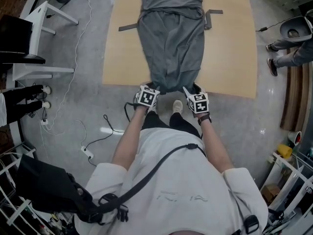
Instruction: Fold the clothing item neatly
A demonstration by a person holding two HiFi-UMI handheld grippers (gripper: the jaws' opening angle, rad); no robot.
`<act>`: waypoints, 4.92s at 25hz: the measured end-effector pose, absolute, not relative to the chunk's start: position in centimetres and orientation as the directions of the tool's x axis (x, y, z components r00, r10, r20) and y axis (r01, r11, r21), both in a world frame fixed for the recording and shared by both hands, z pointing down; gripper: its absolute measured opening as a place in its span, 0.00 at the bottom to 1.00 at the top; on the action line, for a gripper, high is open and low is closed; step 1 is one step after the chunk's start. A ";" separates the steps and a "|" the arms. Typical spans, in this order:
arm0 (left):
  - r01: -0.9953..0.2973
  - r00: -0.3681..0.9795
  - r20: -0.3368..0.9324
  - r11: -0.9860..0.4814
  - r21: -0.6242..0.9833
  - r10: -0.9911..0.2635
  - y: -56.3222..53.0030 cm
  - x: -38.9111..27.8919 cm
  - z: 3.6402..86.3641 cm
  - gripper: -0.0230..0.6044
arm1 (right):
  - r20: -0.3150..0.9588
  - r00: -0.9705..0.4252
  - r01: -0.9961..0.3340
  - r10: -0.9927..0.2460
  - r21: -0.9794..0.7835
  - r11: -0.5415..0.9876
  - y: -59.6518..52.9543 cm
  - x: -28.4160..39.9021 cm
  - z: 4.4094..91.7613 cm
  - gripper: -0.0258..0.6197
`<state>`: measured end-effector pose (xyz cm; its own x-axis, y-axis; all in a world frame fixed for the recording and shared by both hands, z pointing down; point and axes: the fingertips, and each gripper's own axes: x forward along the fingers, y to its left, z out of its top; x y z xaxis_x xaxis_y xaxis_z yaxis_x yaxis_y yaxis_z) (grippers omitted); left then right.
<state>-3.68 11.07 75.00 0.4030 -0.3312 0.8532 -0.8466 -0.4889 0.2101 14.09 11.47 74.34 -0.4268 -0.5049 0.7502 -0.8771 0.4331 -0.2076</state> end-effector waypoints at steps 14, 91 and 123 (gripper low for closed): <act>-0.738 0.667 0.666 -0.415 0.532 -0.333 10.5 0.7 66.5 0.12 | 0.598 -0.641 -0.767 -0.481 -0.513 0.385 9.7 12.3 67.6 0.12; -0.789 0.612 0.508 -0.423 0.445 -0.607 -50.1 -5.7 58.1 0.30 | 0.591 -0.464 -0.881 -0.660 -0.225 0.417 -50.6 15.5 58.3 0.52; -0.869 0.490 0.131 -0.472 0.147 -0.862 -8.5 -3.5 41.5 0.04 | 0.125 -0.504 -0.859 -0.854 -0.170 0.483 -6.8 6.2 40.7 0.05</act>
<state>-3.53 -8.49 41.51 0.4902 -0.8618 0.1308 -0.8692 -0.4721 0.1471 6.21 -6.83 40.72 -0.5044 -0.8545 0.1246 -0.8593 0.4825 -0.1696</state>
